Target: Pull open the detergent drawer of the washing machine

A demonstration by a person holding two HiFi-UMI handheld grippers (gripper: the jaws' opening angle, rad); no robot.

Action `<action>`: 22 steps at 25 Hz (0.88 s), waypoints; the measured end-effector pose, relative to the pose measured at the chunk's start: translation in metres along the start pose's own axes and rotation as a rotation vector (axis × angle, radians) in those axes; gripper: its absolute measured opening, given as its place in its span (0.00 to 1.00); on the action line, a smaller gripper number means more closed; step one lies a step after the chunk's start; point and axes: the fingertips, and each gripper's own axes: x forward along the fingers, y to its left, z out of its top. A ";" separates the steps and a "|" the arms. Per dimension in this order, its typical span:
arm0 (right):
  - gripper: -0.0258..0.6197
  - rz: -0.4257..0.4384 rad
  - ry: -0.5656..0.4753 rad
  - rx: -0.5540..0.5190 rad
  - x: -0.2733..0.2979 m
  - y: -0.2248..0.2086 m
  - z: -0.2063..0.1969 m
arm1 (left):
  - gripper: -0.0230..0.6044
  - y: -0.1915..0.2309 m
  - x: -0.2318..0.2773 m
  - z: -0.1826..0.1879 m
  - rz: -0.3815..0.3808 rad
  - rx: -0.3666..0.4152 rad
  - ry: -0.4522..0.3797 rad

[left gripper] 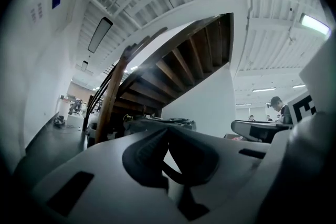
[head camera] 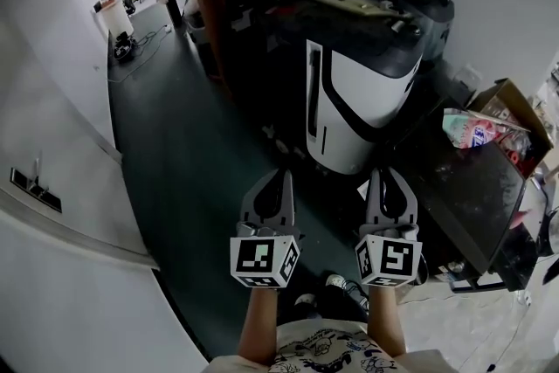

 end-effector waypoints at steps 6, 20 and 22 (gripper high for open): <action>0.10 0.018 -0.014 -0.010 -0.001 0.008 0.013 | 0.06 0.003 -0.006 0.017 0.025 0.014 -0.029; 0.09 0.067 -0.019 -0.001 -0.003 0.020 0.015 | 0.06 0.005 -0.017 0.027 0.070 0.071 -0.042; 0.09 0.070 -0.019 -0.005 -0.003 0.021 0.015 | 0.06 0.006 -0.017 0.026 0.071 0.071 -0.040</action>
